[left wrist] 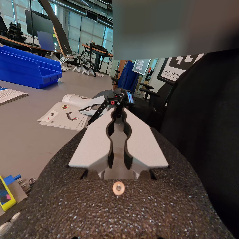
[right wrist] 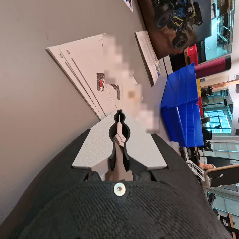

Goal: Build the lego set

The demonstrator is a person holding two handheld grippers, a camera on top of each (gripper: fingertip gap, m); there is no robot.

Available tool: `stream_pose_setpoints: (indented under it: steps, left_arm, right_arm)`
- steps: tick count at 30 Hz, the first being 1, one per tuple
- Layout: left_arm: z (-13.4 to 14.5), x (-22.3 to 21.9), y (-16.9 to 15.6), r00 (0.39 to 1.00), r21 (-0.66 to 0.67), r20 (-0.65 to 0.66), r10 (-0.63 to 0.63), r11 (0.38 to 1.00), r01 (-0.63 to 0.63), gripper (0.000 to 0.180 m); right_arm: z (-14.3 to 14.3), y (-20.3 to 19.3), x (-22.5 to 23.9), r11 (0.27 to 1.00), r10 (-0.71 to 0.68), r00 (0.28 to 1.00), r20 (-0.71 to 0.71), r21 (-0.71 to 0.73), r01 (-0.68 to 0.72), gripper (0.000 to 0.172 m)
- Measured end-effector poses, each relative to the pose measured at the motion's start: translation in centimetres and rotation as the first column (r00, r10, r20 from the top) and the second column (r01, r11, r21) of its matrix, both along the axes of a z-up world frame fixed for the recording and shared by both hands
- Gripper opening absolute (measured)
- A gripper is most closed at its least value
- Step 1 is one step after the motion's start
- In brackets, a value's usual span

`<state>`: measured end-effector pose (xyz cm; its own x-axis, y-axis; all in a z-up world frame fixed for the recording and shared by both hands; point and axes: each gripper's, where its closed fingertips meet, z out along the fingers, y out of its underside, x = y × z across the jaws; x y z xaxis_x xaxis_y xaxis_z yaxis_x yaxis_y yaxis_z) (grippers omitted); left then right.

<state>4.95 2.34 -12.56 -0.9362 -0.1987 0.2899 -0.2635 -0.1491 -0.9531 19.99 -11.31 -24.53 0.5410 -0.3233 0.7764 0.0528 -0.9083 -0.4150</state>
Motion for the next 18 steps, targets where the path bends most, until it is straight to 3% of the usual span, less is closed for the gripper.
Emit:
stream_pose_setpoints:
  steps: [9,13,18]
  left_arm:
    - [0.0,0.1,0.3,1.0,-0.002,0.001,0.011,1.0,-0.011,0.004]
    - [0.0,0.1,0.3,1.0,-0.003,0.002,0.01,1.0,-0.01,0.004]
    - [0.0,0.1,0.2,1.0,-0.005,-0.001,0.005,1.0,-0.005,0.004]
  right_arm:
    - [0.8,3.6,-0.5,0.998,0.06,0.998,0.024,0.016,-0.06,0.0]
    - [3.2,-0.8,0.2,0.998,-0.057,0.996,0.072,0.022,0.055,0.0]
    - [0.9,-5.5,1.6,0.976,-0.195,0.981,0.024,-0.091,0.196,0.0]
